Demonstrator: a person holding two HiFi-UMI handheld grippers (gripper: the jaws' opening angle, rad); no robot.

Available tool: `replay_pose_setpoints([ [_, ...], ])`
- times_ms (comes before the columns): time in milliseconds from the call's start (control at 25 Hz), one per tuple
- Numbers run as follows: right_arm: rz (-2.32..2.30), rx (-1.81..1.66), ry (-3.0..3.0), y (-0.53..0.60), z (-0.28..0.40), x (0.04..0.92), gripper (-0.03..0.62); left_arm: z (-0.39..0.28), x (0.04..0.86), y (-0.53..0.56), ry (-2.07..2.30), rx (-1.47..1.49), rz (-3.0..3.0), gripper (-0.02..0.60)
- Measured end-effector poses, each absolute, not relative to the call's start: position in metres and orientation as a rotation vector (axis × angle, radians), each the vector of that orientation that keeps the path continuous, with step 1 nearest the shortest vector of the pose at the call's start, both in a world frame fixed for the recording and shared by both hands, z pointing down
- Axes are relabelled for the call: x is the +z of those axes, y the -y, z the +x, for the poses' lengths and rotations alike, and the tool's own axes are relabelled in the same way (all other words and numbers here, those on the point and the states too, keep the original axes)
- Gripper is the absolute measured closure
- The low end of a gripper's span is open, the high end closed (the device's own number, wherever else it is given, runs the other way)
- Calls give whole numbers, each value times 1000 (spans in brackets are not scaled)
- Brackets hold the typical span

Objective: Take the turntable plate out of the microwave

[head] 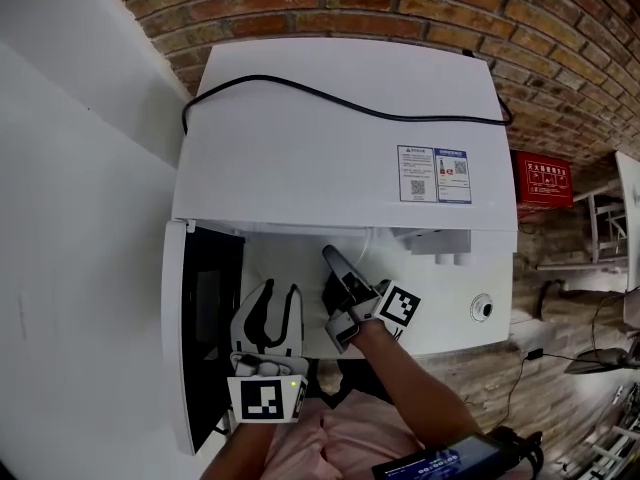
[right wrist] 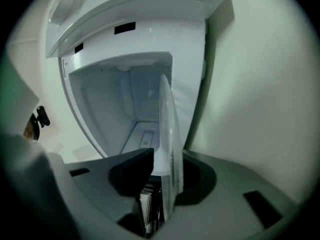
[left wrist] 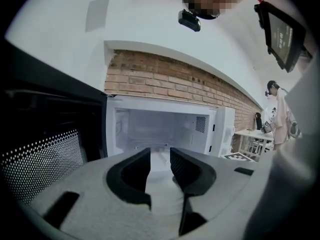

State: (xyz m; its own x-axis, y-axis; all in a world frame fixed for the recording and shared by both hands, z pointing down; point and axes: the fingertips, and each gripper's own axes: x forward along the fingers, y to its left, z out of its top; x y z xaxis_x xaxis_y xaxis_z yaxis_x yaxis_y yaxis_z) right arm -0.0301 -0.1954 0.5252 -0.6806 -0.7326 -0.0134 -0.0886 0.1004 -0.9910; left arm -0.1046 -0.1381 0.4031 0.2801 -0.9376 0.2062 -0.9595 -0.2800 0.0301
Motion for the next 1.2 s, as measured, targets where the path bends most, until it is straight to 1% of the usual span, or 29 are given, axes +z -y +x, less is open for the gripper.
replay_pose_setpoints([
  [120,-794,-1632,-1882,197,-31,528,542,-108,403,138,1805,226,2383,456],
  [200,-784,-1646,-1893,197,-32,528,560,-108,402,137,1813,226,2379,456],
  [600,-703,-1685,-2001,175,-30,515,565,-102,390,122,1895,224,2349,456],
  [880,-634,-1699,-2009,153,-11,500,565,-96,388,105,1955,205,2312,456],
  [1200,-636,-1670,-2016,115,8,495,565,-92,389,79,1923,198,2350,456],
])
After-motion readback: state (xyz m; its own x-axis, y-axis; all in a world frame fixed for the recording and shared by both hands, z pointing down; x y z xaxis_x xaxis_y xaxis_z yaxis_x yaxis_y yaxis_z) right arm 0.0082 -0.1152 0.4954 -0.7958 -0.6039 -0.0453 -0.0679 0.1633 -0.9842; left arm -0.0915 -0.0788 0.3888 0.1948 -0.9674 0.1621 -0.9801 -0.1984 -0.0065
